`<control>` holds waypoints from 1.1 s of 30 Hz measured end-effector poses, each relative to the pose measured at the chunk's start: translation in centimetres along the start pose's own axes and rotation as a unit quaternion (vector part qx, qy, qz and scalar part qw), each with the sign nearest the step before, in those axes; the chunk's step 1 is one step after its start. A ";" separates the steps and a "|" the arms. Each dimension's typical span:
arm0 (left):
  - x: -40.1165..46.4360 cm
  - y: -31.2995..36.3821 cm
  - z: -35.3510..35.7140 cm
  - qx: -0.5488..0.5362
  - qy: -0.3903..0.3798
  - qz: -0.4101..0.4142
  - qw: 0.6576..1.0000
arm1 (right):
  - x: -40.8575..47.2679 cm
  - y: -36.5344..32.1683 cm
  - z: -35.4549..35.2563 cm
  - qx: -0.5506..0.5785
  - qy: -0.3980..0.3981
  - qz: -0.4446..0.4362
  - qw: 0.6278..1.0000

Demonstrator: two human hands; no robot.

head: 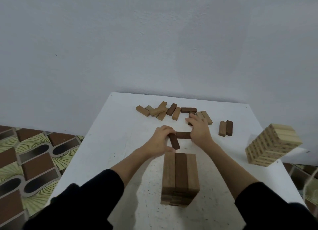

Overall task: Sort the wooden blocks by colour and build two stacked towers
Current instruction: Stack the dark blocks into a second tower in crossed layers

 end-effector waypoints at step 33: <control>1.8 0.7 -1.4 0.039 0.038 -0.008 0.998 | -2.4 -1.8 -0.2 0.200 -0.007 -0.030 0.979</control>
Point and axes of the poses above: each hand's wrist, its own x-axis towards the middle knuckle, its own z-axis out of the palm, y = z × x, the point moved 8 cm from there along x, towards the middle knuckle, and after that the axes turned 3 degrees about -y, right-handed, at the moved point
